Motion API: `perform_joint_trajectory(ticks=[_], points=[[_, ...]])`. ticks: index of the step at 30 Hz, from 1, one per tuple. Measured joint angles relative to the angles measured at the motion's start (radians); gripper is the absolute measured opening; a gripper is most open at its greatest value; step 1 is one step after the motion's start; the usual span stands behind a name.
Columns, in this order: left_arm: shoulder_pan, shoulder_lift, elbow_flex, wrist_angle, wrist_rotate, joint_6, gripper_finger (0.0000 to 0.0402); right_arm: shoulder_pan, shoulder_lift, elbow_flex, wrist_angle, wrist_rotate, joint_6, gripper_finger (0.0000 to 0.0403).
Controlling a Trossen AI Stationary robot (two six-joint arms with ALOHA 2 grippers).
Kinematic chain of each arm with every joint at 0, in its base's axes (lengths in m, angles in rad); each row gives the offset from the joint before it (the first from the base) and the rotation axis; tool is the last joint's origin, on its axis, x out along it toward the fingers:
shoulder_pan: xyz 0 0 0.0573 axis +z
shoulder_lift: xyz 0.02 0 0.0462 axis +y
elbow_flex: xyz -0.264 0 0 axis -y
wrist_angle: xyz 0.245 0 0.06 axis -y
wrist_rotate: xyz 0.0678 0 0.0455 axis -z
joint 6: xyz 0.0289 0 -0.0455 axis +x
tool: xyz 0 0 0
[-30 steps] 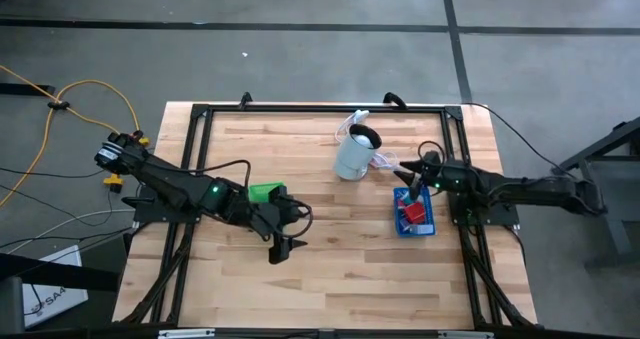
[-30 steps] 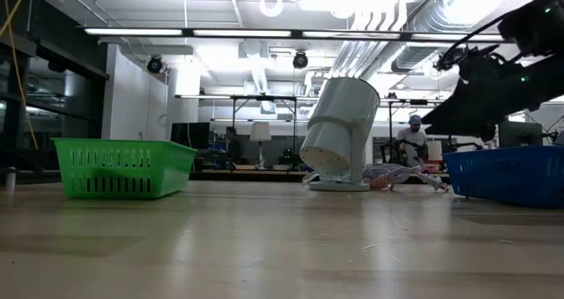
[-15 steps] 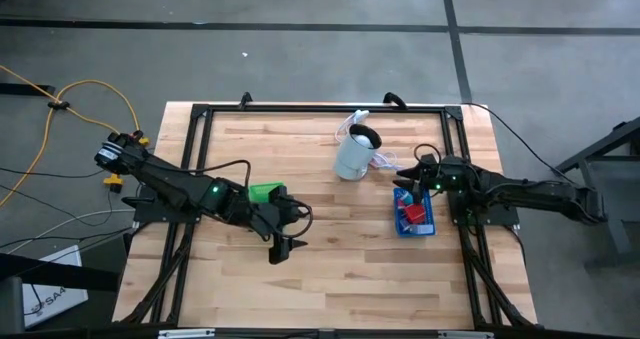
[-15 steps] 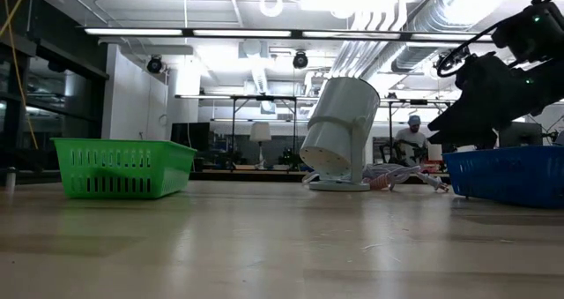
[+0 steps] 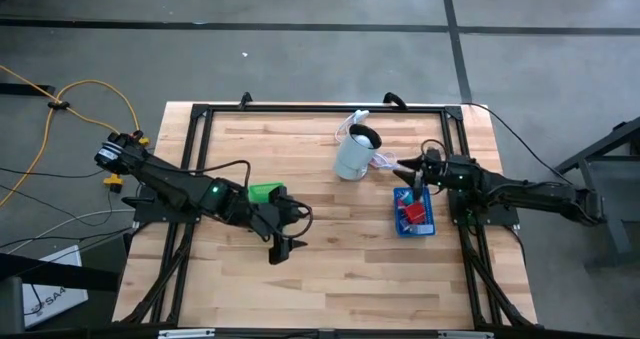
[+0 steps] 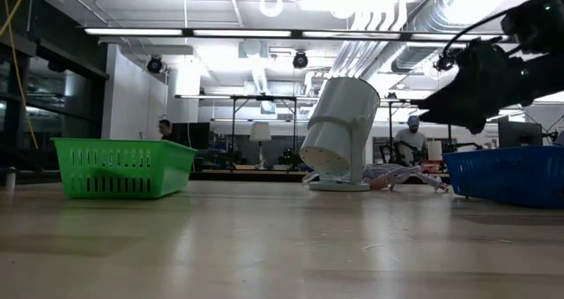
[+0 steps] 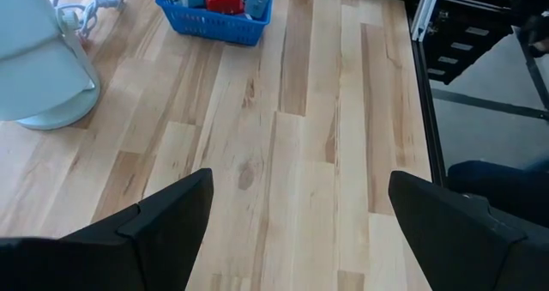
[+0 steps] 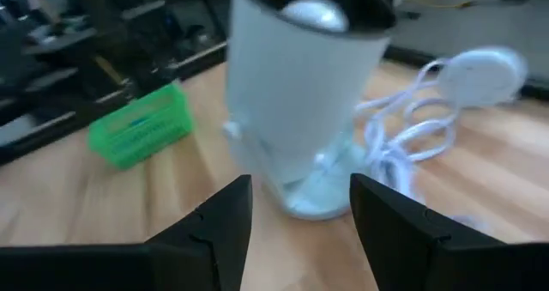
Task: Pick & Place Office items
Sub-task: Return to Home Position
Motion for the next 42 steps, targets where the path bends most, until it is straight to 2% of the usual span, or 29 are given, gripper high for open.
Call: perform_joint_trajectory(ticks=[3, 9, 33, 42], points=[[-0.004, 0.0, 0.0, 0.002, 0.0, 0.0, 0.0344, 0.0, -0.023, 0.0, -0.017, 0.054, -0.008, 0.0184], [-0.004, 0.0, 0.0, 0.004, 0.0, 0.0, 0.0344, 0.0, -0.063, 0.0, -0.105, 0.066, 0.017, 0.0184], [-0.004, 0.0, 0.0, 0.005, 0.001, 0.0, 0.0344, 0.0, -0.066, -0.002, -0.131, -0.036, 0.018, 0.0184], [0.008, 0.0, 0.0, 0.014, 0.0, 0.007, 0.0344, 0.0, -0.066, -0.003, -0.13, -0.035, 0.018, 0.0184]])
